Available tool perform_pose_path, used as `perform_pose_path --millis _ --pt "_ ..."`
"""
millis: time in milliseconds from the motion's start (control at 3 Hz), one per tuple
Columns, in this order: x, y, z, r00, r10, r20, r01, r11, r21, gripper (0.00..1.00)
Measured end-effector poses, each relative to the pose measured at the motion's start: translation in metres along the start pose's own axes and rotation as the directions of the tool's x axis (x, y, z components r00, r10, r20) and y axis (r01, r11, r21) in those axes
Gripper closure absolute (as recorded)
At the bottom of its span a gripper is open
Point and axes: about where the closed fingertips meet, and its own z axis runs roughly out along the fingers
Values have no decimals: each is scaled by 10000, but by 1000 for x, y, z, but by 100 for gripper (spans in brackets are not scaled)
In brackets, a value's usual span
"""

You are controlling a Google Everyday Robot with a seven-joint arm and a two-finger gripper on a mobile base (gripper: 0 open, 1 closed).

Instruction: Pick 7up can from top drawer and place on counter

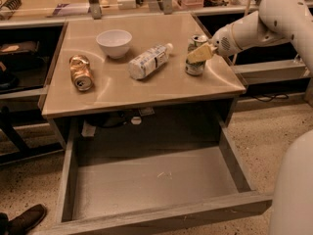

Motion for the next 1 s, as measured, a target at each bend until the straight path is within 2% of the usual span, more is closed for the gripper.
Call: perform_pose_path --millis 333,667,1000 --pt "0 0 0 10000 0 0 0 10000 0 11" --pt "0 0 0 10000 0 0 0 10000 -1 0" --pt "0 0 0 10000 0 0 0 10000 -1 0"
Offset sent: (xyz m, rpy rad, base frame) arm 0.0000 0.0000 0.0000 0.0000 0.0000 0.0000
